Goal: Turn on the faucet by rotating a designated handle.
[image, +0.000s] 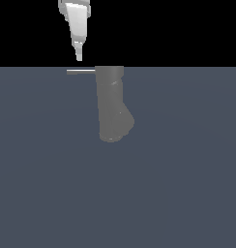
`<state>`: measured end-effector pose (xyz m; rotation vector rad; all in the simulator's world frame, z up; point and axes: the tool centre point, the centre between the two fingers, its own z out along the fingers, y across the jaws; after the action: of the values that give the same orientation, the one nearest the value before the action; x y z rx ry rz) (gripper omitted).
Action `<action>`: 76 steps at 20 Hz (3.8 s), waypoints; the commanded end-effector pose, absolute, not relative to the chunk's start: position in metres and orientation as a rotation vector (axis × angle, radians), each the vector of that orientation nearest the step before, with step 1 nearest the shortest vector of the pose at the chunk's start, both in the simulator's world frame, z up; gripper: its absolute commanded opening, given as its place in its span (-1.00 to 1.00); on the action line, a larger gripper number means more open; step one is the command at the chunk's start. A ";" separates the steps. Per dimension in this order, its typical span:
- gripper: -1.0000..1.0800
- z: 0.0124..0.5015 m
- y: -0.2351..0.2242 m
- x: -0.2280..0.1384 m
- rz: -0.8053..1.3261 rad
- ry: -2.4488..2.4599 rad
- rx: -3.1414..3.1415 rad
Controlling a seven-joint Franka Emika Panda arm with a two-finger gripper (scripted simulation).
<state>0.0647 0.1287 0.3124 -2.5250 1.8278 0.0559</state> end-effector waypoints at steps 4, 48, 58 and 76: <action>-1.00 0.289 0.144 0.080 0.027 1.943 -2.455; -1.00 0.269 0.140 0.017 0.001 2.027 -2.400; -1.00 0.269 0.142 -0.001 -0.007 2.013 -2.406; -1.00 0.269 0.077 -0.042 -0.002 2.023 -2.402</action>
<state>-0.0390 0.0988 0.2689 -2.4248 1.9860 -0.0033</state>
